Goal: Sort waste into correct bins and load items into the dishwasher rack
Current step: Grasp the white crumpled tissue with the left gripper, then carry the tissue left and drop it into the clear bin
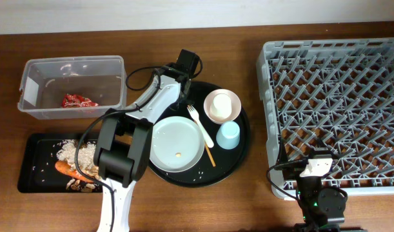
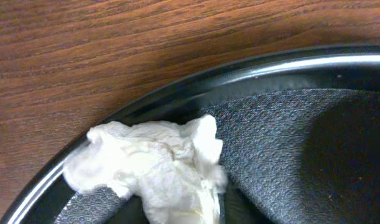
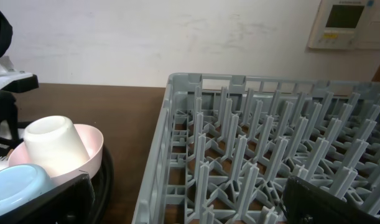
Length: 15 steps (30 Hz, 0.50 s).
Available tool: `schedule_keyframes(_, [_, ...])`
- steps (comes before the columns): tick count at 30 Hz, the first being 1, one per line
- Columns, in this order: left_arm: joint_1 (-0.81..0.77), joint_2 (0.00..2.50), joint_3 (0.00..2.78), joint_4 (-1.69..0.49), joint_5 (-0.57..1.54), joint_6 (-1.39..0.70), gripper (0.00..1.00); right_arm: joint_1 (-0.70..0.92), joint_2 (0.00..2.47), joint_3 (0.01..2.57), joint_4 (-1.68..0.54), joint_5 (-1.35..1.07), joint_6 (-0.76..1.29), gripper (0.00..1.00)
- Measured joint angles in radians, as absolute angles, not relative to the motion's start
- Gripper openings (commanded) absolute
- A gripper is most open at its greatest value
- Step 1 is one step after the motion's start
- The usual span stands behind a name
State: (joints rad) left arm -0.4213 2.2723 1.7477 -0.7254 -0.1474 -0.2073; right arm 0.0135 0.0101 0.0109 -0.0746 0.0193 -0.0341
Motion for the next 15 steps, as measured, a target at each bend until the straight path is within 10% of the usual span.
schedule_keyframes(15, [-0.321, 2.070, 1.925, -0.952, -0.146, -0.265, 0.07, 0.014, 0.010, 0.011, -0.075, 0.019, -0.034, 0.99])
